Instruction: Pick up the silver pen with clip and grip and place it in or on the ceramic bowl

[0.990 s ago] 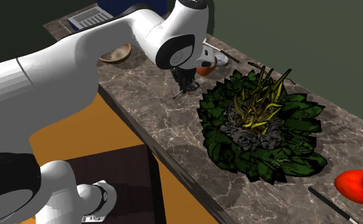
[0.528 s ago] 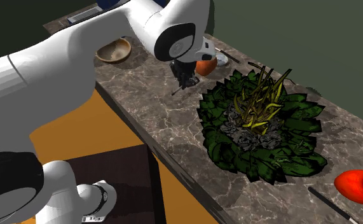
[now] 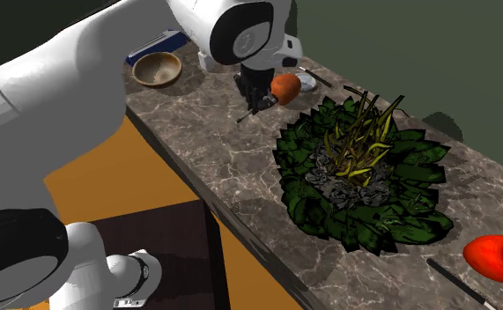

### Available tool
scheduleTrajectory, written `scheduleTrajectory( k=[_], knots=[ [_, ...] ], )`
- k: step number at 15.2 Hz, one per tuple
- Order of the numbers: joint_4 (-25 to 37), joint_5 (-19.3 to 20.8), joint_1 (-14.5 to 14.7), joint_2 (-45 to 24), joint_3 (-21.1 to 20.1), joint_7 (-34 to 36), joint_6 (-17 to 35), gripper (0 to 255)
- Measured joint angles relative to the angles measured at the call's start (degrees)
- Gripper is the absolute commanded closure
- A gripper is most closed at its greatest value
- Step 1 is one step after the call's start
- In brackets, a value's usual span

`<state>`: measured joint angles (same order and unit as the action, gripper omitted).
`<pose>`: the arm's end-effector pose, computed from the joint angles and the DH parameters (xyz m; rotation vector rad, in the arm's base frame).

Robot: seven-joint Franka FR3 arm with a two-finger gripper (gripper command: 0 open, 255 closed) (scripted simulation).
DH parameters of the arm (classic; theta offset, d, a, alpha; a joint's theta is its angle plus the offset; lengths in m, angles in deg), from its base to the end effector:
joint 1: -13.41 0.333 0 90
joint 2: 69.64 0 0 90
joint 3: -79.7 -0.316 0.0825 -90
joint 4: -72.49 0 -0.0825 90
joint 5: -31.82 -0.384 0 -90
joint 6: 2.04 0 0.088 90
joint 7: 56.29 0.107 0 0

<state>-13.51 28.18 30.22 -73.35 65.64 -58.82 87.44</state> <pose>0.4911 0.2959 0.6215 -2.9358 -0.8808 0.0328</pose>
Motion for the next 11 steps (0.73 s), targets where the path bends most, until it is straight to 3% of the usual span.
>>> scheduleTrajectory(
  k=[11],
  knots=[
    [12.4, 0.8, 0.8, -3.3, -0.5, 1.7, -9.1, 255]
  ],
)
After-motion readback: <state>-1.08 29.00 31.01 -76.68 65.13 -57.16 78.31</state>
